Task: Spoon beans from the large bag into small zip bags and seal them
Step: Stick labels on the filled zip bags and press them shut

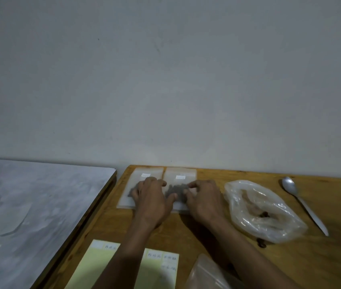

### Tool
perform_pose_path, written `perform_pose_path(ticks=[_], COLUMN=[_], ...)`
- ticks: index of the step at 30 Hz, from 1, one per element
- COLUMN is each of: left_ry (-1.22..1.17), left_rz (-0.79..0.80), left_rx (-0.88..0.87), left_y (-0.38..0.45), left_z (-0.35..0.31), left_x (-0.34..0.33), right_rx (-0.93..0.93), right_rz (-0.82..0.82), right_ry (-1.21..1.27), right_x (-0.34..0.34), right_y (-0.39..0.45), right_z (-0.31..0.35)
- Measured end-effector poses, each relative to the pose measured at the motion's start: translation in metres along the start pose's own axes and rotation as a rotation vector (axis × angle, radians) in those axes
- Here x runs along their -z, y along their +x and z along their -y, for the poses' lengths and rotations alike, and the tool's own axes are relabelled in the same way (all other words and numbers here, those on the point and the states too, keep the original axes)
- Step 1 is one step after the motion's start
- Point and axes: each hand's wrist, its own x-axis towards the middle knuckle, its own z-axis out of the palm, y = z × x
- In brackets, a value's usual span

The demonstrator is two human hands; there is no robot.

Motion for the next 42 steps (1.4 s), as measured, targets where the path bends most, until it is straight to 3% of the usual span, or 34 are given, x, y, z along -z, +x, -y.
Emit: perform_pose_path(ticks=[4,7,10,13,18,27,32,37,39,42], left_ry=[-0.149,-0.238,-0.117,0.126,0.19,-0.7,-0.843,-1.118,-1.177,-1.238], left_rz=[-0.012,0.28,0.526,0.541,0.527,0.416,0.297,0.403,0.331,0.098], left_rx=[-0.059,-0.074,-0.13,-0.155,-0.136,0.051,0.051,0.088,0.109,0.126], left_y=[-0.028,-0.056,-0.09,-0.111,-0.123,-0.111,-0.108,-0.107,-0.105,-0.104], left_z=[-0.004,-0.012,-0.025,-0.038,-0.05,-0.033,-0.024,-0.014,-0.007,0.008], left_x=[0.016,0.034,0.039,0.033,0.026,0.028,0.037,0.058,0.067,0.085], right_rx=[0.101,0.14,0.115,0.04,0.003,0.0,-0.044,0.023,0.06,0.117], right_rz=[0.092,0.26,0.478,0.61,0.553,0.376,0.27,0.212,0.184,0.133], right_ry=[0.123,0.07,-0.121,-0.367,-0.35,-0.009,0.537,0.676,0.726,0.747], right_x=[0.032,0.07,0.104,0.118,0.111,0.128,0.13,0.123,0.115,0.092], right_y=[-0.029,-0.056,-0.085,-0.107,-0.123,-0.106,-0.103,-0.094,-0.09,-0.09], right_z=[-0.003,-0.007,-0.015,-0.025,-0.034,-0.038,-0.031,0.0,0.019,0.042])
